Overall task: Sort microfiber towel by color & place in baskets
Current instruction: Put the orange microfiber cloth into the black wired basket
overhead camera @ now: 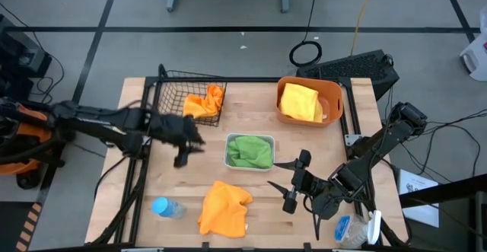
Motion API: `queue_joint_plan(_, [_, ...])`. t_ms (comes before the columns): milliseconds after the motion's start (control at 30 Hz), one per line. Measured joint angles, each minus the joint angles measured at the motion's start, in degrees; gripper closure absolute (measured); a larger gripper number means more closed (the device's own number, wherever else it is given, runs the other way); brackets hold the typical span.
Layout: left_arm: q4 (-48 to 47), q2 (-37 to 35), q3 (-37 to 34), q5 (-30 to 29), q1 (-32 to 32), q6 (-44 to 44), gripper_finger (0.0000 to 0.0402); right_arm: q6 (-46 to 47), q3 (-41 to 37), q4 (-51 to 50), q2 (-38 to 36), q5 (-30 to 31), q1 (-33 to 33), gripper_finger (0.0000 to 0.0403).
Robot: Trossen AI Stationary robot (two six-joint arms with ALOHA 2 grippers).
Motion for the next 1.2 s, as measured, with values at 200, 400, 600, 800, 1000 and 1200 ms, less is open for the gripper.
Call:
queue_joint_plan(200, [9.0, 6.9, -1.1, -2.5, -13.8, -0.6, 0.026, 0.0, 0.0, 0.4, 1.0, 0.1, 0.0, 0.0136])
queue_joint_plan(400, [11.8, 16.0, -1.3, -9.3, -18.8, -10.2, 0.0229, 0.0, 0.0, 0.8, 4.3, -0.4, 0.0, 0.0136])
queue_joint_plan(600, [11.6, 24.2, -1.4, -11.0, -21.7, -19.0, 0.0152, 2.8, 0.0, 5.7, 5.1, -2.4, 0.0, 0.0136])
queue_joint_plan(800, [16.4, 30.7, -1.4, -11.5, -23.8, -22.8, 0.0088, 1.0, 0.0, 8.1, 5.1, -5.8, 0.0, 0.0136])
queue_joint_plan(1000, [23.6, 36.3, -1.3, -11.4, -24.4, -23.1, 0.0062, 0.0, 0.0, 8.0, 5.1, -6.0, 0.0, 0.0136])
queue_joint_plan(1200, [27.5, 40.6, -1.3, -11.3, -23.6, -22.7, 0.0067, -0.5, 0.0, 7.6, 5.1, -6.0, 0.0, 0.0136])
